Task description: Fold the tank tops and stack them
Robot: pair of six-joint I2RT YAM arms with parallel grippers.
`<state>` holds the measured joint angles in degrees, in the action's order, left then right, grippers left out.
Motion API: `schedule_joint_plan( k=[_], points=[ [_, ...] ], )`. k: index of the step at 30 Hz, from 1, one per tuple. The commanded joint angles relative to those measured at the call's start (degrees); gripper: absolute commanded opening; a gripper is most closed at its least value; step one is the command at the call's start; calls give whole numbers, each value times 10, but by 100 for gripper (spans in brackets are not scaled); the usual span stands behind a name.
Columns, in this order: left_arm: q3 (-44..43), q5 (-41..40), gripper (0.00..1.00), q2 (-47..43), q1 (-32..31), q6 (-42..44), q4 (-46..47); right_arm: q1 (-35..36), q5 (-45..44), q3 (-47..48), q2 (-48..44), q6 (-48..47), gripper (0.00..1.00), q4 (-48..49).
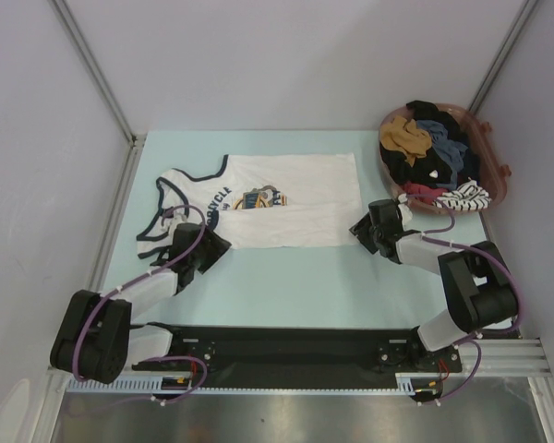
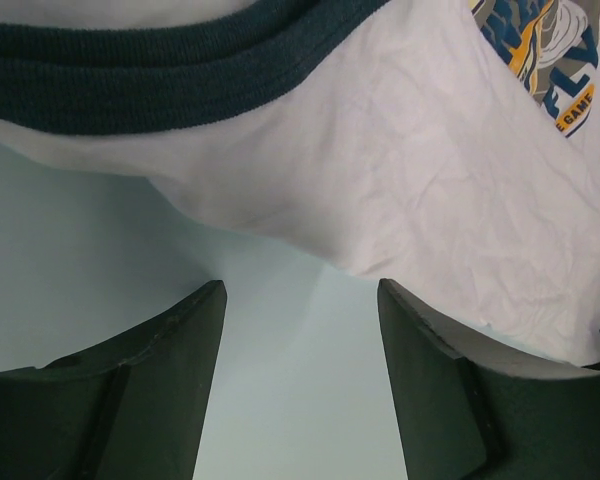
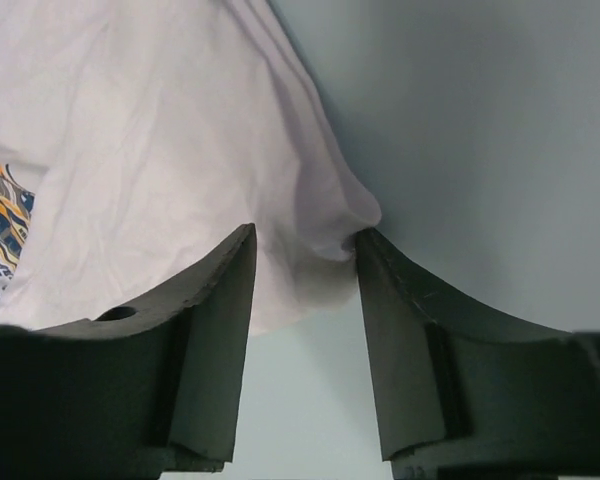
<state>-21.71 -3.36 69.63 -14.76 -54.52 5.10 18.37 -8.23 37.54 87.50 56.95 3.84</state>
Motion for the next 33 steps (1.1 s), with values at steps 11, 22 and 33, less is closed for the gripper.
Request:
schedule_joint_plan(
  k=[11,22,33],
  points=[
    [-9,-87,66,0,25,-17,0,2,-53,21,4,-10,5,-35],
    [-55,-103,45,80,41,-17,32,3,-44,3,-22,-21,0,-36],
    [-37,-80,0,28,53,15,-26,-5,-35,3,-45,-59,0,-102]
  ],
)
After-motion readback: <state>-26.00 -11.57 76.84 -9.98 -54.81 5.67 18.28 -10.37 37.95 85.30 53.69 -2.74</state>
